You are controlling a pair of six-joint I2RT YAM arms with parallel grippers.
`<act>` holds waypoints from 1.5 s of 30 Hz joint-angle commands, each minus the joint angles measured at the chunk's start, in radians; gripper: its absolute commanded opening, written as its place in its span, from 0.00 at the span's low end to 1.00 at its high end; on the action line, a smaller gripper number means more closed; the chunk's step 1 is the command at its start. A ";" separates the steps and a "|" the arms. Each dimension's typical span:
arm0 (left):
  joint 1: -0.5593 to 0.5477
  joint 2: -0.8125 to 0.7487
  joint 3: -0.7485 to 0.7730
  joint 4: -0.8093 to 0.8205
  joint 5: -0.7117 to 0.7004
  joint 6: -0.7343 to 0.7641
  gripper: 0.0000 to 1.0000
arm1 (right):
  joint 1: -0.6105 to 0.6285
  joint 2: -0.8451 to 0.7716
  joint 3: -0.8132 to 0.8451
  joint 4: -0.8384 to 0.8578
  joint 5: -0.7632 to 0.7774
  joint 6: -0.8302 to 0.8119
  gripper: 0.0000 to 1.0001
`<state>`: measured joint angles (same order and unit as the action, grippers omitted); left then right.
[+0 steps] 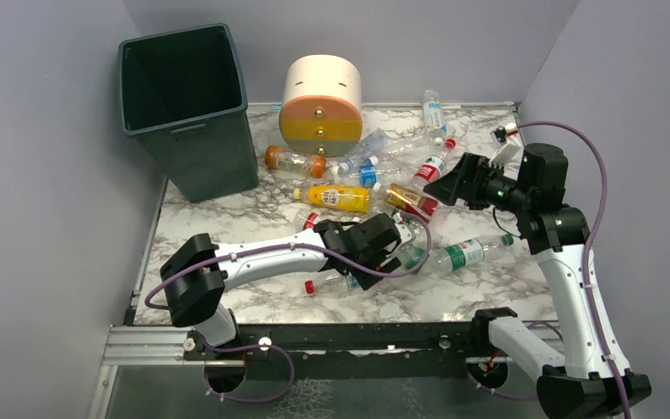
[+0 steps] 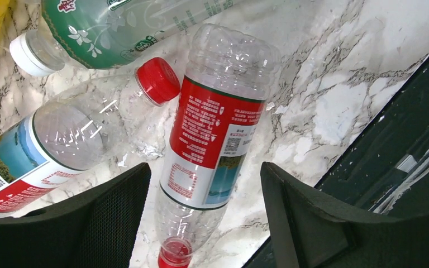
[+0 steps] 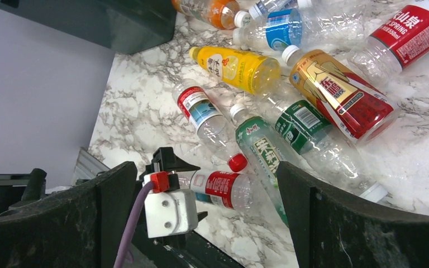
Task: Put the plastic bottles in the bin
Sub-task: Pick up the plastic bottle at the center of the board.
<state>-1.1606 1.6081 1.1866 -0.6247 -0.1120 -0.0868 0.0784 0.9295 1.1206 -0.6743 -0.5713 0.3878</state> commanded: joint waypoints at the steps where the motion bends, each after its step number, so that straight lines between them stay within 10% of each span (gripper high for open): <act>1: 0.002 0.001 0.001 -0.010 -0.017 -0.003 0.79 | -0.003 -0.015 0.001 0.032 -0.029 0.007 0.99; 45: 0.042 0.035 -0.163 0.097 0.068 -0.033 0.85 | -0.003 -0.031 -0.053 0.056 -0.050 0.016 0.99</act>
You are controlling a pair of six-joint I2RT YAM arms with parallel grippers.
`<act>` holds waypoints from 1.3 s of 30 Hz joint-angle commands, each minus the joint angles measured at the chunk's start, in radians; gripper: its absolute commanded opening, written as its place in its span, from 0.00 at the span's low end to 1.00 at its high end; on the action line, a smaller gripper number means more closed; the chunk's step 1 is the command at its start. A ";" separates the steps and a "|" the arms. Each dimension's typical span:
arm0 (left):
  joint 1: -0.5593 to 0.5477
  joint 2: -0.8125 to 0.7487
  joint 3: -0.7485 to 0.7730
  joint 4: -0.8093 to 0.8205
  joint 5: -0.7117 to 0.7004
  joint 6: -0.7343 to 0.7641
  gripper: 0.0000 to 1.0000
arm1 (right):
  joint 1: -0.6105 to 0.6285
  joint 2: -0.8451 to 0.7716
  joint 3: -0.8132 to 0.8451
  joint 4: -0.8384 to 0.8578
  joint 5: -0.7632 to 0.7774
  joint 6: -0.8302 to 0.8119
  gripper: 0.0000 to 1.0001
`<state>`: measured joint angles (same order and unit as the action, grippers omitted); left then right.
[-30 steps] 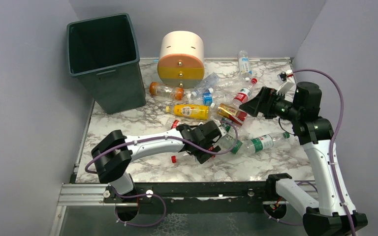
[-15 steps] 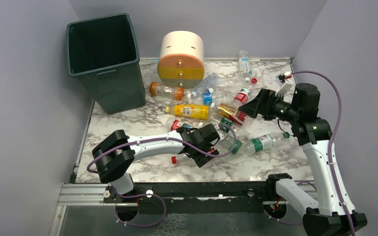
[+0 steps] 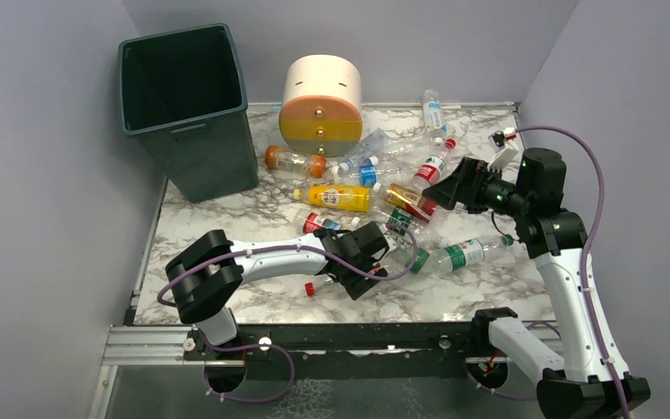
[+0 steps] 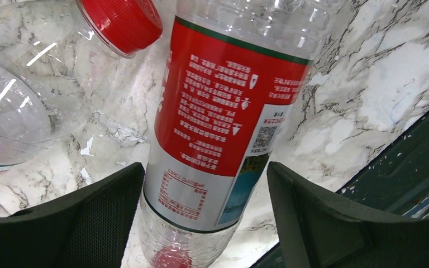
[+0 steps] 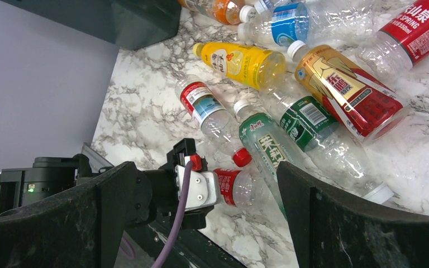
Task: Put the plastic bottles in the bin
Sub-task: Pick up the plastic bottle at the center of the board.
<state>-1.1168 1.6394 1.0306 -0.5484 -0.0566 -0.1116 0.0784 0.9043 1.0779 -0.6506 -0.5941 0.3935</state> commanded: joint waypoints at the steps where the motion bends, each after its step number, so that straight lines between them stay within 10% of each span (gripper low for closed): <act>1: -0.002 0.003 -0.007 0.020 0.013 -0.007 0.83 | -0.003 -0.006 -0.010 0.031 -0.028 0.010 0.99; 6: -0.002 0.005 0.000 0.014 0.015 -0.005 0.55 | -0.003 -0.008 -0.010 0.029 -0.026 0.010 0.99; 39: 0.236 -0.124 0.420 -0.131 -0.068 0.089 0.55 | -0.003 0.001 0.026 0.023 -0.040 0.014 0.99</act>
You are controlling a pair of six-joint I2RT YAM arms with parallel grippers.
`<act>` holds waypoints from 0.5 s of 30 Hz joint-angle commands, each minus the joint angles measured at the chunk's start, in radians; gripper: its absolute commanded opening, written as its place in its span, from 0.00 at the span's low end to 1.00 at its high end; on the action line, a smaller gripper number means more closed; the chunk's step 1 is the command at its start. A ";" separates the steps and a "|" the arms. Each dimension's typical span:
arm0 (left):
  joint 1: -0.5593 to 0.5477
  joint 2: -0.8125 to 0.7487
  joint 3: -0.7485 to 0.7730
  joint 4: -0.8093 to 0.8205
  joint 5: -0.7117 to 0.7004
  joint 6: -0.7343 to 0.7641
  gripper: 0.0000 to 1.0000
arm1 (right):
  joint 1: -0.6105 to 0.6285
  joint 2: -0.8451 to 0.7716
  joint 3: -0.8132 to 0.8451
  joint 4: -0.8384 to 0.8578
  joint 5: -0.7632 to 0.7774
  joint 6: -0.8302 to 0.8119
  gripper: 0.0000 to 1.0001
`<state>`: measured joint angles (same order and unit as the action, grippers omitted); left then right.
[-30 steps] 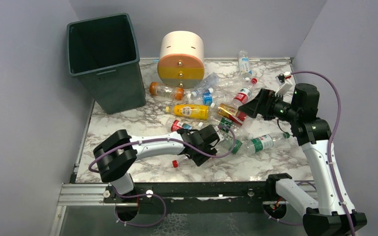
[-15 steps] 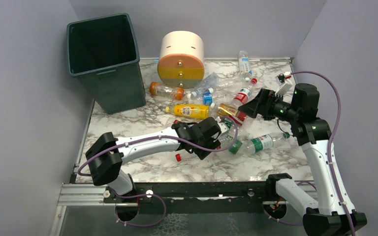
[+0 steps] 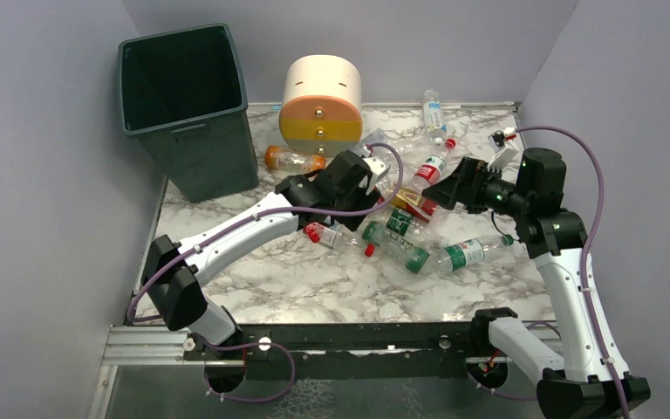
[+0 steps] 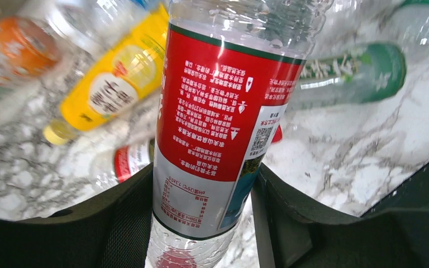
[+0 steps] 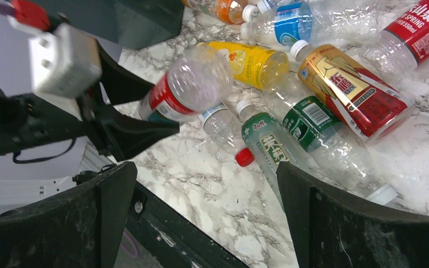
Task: Put the plastic bottles in the bin
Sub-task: Pick up the plastic bottle at the center of the board.
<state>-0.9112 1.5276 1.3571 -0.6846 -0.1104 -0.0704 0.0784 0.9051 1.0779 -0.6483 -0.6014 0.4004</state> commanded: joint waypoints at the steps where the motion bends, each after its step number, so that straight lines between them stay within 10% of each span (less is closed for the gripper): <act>1: 0.041 -0.003 0.116 0.004 -0.015 0.056 0.55 | -0.003 0.001 0.025 0.021 -0.034 0.009 0.99; 15: 0.237 0.111 0.471 0.000 0.049 0.129 0.56 | -0.003 -0.009 -0.001 0.027 -0.048 0.018 0.99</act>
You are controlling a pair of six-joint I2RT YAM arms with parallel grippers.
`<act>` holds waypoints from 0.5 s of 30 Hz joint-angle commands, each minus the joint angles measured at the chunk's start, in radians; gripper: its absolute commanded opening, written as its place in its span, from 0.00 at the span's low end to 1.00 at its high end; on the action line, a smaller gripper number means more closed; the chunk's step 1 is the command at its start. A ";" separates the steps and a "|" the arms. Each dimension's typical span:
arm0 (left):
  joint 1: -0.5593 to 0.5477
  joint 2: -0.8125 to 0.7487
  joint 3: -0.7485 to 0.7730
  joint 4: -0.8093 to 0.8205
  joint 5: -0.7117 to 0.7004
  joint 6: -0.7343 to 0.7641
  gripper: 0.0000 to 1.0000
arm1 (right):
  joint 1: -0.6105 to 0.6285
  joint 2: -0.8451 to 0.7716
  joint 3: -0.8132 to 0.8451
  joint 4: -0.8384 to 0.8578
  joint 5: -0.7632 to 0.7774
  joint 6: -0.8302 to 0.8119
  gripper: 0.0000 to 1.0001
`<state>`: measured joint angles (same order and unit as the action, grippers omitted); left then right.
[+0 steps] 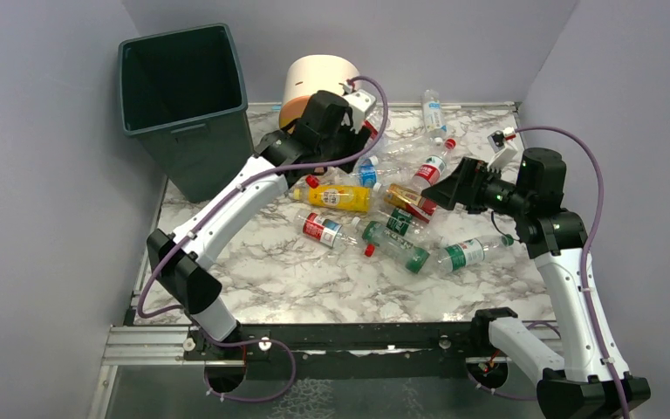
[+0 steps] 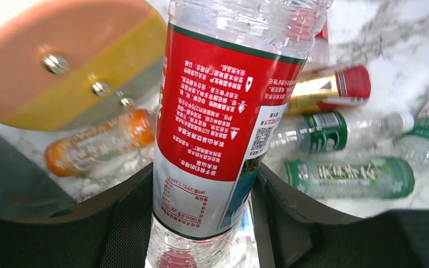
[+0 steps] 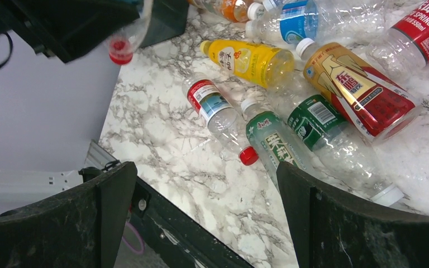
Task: Put the plastic bottles in the bin
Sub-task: Pick up the plastic bottle at the center of the board, then place the plastic bottle in the trash bin.
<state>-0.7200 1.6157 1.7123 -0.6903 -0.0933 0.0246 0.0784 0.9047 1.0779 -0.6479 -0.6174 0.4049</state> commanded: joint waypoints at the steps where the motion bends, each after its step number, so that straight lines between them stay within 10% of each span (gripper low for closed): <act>1: 0.061 0.031 0.151 0.007 0.032 0.034 0.56 | -0.003 -0.011 -0.004 0.029 -0.035 0.015 0.99; 15: 0.282 0.092 0.510 0.091 0.000 -0.001 0.57 | -0.003 -0.018 -0.027 0.037 -0.048 0.022 0.99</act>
<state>-0.4919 1.7088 2.1906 -0.6632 -0.0799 0.0383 0.0784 0.9028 1.0660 -0.6407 -0.6380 0.4187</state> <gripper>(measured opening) 0.600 0.990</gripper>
